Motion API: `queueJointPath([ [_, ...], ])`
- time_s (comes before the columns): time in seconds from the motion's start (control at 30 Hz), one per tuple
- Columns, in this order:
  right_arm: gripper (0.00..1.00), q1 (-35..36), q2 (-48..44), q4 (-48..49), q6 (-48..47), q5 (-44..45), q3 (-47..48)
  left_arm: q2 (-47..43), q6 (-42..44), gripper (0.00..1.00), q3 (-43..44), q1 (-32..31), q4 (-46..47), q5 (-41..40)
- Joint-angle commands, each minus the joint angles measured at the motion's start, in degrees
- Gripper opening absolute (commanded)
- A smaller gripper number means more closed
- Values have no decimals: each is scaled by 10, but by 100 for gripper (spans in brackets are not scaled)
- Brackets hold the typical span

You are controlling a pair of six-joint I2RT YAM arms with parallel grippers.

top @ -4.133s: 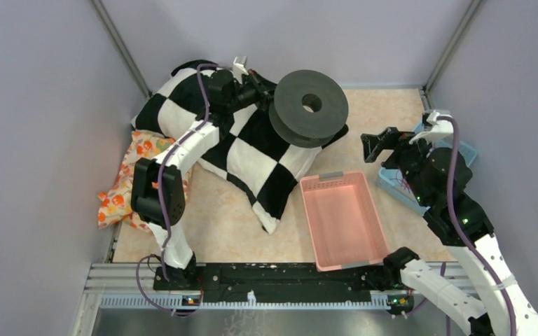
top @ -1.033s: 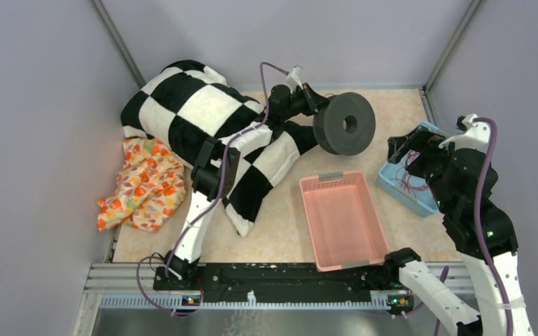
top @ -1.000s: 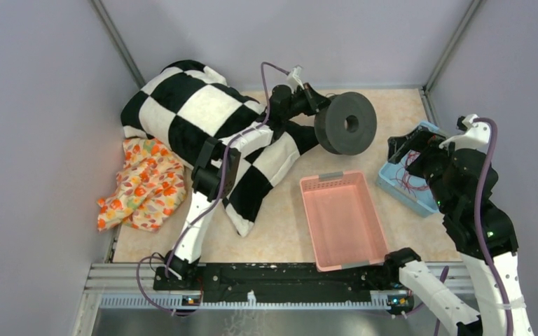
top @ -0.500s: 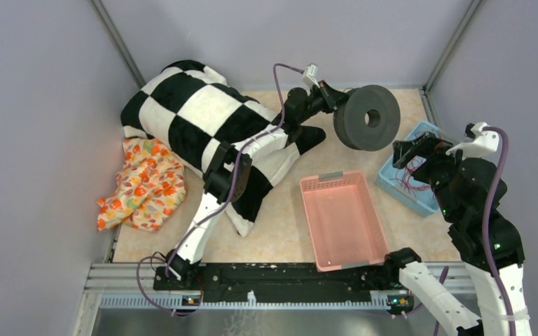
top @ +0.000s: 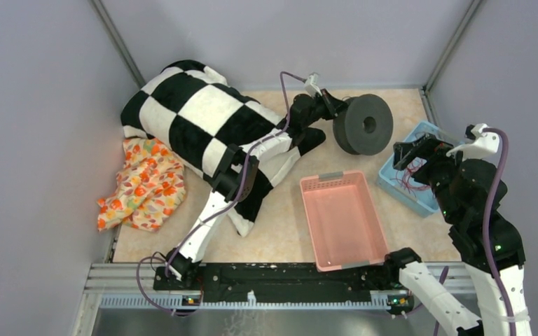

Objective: Wrap the cables

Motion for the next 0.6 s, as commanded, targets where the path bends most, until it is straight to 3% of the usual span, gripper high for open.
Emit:
queueJointPath([
  [0.0,99,-5,-3,-2,2,7,9,-13,12,0,2,-14,67,-14],
  [0.57,98,-5,-23,-24,22,2,-2,54,-17,0,46,-18,58,-27],
])
